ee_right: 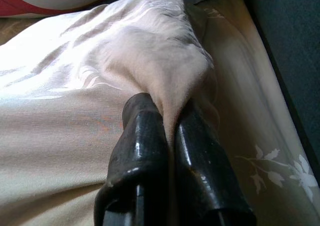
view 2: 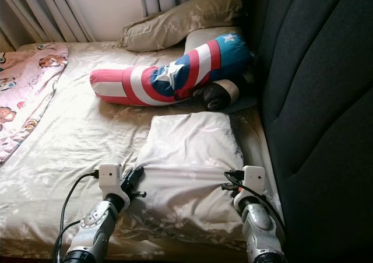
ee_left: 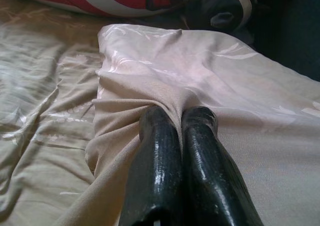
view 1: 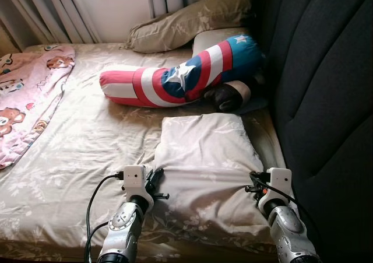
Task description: Clean up the room
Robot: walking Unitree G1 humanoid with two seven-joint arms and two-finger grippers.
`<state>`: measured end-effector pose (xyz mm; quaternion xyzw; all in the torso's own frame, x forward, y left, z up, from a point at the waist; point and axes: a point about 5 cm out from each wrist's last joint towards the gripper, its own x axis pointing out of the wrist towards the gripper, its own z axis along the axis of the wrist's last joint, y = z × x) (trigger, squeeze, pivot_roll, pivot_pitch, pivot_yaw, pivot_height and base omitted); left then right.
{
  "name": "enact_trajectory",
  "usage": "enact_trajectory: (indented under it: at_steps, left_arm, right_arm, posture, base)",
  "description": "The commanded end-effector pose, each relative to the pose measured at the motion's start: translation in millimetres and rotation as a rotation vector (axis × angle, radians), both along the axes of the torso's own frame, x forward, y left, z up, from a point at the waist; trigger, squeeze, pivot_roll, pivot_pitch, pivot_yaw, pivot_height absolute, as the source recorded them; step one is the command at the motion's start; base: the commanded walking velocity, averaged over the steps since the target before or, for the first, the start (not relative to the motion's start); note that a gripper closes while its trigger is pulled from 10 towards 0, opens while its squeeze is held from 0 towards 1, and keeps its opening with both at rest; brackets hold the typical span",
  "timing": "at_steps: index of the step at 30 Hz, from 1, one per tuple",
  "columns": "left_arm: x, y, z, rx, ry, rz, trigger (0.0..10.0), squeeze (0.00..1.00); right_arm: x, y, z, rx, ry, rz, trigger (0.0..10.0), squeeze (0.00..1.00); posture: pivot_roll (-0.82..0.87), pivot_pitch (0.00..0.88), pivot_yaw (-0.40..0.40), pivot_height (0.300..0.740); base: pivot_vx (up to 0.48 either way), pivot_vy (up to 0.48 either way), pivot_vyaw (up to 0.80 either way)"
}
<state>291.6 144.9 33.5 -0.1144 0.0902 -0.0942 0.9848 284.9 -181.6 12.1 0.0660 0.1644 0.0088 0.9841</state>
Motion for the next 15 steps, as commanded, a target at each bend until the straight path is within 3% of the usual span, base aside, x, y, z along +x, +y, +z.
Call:
enact_trajectory:
  at_steps: [1, 7, 15]
  left_arm:
    - [5.7, 28.4, 17.8, 0.047, -0.091, 0.092, 10.0, 0.0]
    - [5.7, 27.9, 17.0, 0.051, -0.088, 0.09, 10.0, 0.0]
    - [5.6, 29.7, 16.9, 0.066, -0.086, 0.094, 10.0, 0.0]
  right_arm:
    - [3.6, -18.7, 12.5, -0.015, -0.065, -0.081, 10.0, 0.0]
    - [3.4, -18.4, 12.2, -0.014, -0.064, -0.079, 10.0, 0.0]
    - [3.9, -16.5, 12.1, -0.012, -0.064, -0.076, 10.0, 0.0]
  posture:
    - [-0.04, 0.0, 0.04, 0.74]
    - [-0.04, 0.0, 0.04, 0.74]
    - [-0.03, 0.0, 0.04, 0.74]
  base:
    - [0.0, -0.307, -0.76]
    - [0.0, -0.296, -0.76]
    - [0.0, -0.033, -0.76]
